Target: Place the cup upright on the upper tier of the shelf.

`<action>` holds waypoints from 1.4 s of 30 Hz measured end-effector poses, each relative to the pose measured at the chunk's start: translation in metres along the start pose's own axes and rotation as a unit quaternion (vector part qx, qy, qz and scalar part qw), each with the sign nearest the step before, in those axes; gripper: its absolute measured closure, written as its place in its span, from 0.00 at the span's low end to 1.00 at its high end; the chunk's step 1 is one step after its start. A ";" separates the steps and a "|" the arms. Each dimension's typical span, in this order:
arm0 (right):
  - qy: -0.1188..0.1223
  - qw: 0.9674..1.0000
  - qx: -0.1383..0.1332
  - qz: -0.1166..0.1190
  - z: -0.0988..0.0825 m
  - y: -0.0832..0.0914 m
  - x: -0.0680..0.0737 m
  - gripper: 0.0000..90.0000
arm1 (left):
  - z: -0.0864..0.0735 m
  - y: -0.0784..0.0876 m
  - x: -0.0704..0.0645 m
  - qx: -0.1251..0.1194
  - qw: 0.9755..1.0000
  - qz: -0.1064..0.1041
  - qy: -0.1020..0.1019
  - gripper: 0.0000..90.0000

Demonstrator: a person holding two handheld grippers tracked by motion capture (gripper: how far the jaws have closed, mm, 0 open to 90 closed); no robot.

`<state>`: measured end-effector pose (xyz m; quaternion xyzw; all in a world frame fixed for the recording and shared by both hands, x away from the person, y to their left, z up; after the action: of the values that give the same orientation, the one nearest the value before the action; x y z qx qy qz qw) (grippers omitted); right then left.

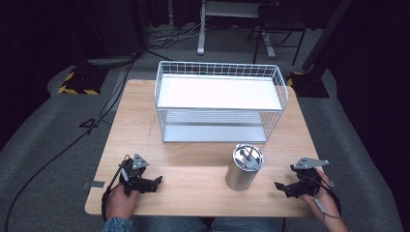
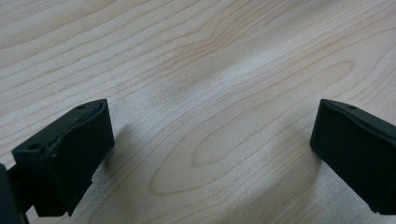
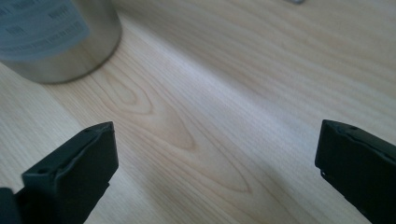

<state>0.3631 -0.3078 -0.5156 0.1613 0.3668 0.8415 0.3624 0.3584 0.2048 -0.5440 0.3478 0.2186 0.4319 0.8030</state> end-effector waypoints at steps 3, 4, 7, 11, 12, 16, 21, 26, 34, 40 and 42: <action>0.007 1.000 -0.013 -0.003 0.008 0.008 0.004 0.00 | 0.000 0.000 0.000 0.000 1.000 0.000 0.000 0.00; 0.008 1.000 -0.018 -0.003 0.010 0.010 0.005 0.00 | 0.000 0.000 0.000 0.000 1.000 0.001 0.000 0.00; 0.013 0.999 -0.031 0.002 0.018 0.019 0.010 0.00 | 0.000 0.000 0.000 0.000 1.000 0.000 0.000 0.00; 0.023 0.998 -0.053 0.003 0.029 0.031 0.020 0.00 | 0.000 0.000 0.000 0.001 1.000 0.000 0.000 0.00; 0.025 0.998 -0.059 0.004 0.032 0.033 0.022 0.00 | 0.000 0.000 0.000 0.000 1.000 0.000 0.000 0.00; 0.033 0.996 -0.078 0.010 0.040 0.043 0.030 0.00 | 0.000 0.000 0.000 0.000 1.000 0.000 0.000 0.00; 0.048 0.995 -0.089 0.020 0.047 0.049 0.040 0.00 | 0.000 0.000 0.000 0.000 1.000 0.000 0.000 0.00; 0.056 0.991 -0.120 0.032 0.054 0.057 0.048 0.00 | 0.000 0.000 0.000 0.000 1.000 0.000 0.000 0.00; 0.068 0.985 -0.153 0.043 0.062 0.060 0.057 0.00 | 0.000 0.000 0.000 0.001 1.000 0.001 0.000 0.00; 0.079 0.982 -0.161 0.054 0.070 0.058 0.066 0.00 | 0.000 0.000 0.000 0.000 1.000 0.000 0.000 0.00; 0.084 0.982 -0.161 0.059 0.074 0.057 0.070 0.00 | 0.000 0.000 0.000 0.000 1.000 0.001 0.000 0.00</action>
<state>0.3272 -0.2468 -0.4238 0.0509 0.2454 0.9200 0.3014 0.3584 0.2048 -0.5440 0.3484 0.2184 0.4324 0.8024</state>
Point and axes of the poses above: each handheld gripper's, and its own axes: y roughly backward along the jaws, z roughly out of its top, x roughly to its left, the point moved 5 cm from there along -y, roughly forward along the jaws, and after that the axes turned 2 degrees about y, right-handed, at the moved point
